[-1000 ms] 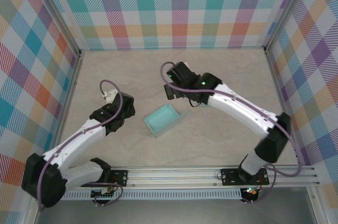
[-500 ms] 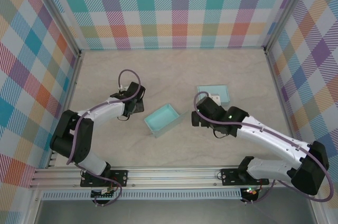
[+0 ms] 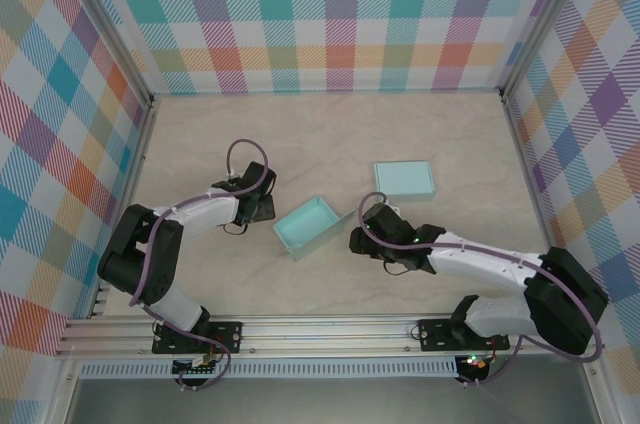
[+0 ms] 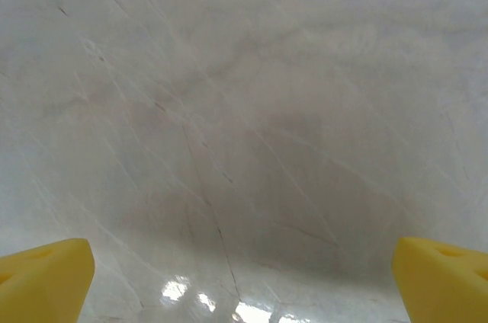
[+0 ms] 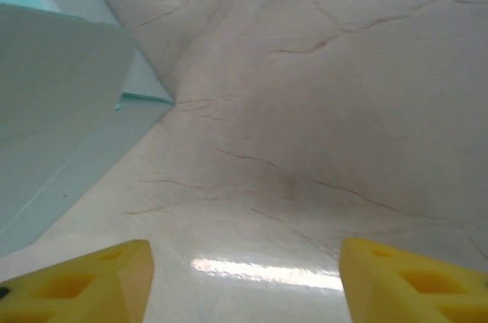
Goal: Fold the paper box
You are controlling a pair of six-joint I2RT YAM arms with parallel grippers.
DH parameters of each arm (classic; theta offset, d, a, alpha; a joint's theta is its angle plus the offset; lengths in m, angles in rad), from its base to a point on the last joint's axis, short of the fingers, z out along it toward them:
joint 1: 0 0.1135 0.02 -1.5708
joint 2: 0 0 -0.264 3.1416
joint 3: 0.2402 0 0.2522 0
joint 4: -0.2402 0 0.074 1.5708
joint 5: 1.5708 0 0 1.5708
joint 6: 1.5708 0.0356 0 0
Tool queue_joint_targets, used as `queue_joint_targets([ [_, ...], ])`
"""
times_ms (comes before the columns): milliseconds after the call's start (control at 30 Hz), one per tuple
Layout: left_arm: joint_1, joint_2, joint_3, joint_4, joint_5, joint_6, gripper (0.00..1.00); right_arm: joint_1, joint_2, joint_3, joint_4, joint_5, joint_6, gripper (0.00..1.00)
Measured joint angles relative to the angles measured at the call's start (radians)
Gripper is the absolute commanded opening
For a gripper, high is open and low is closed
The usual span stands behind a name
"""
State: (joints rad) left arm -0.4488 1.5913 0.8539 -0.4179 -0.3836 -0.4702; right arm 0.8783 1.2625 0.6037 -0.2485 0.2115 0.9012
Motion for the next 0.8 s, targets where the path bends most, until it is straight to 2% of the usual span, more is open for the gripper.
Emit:
queue_joint_targets([
  [200, -0.028, -0.002, -0.04, 0.007, 0.03, -0.029, 1.0, -0.002, 0.164, 0.042, 0.104, -0.064, 0.001, 0.46],
  [500, -0.111, -0.05, -0.1, 0.037, 0.054, -0.082, 1.0, -0.093, 0.319, 0.116, 0.207, -0.137, -0.016, 0.45],
  [800, -0.261, -0.211, -0.221, 0.029, 0.043, -0.234, 1.0, -0.184, 0.484, 0.319, 0.142, -0.271, -0.11, 0.47],
])
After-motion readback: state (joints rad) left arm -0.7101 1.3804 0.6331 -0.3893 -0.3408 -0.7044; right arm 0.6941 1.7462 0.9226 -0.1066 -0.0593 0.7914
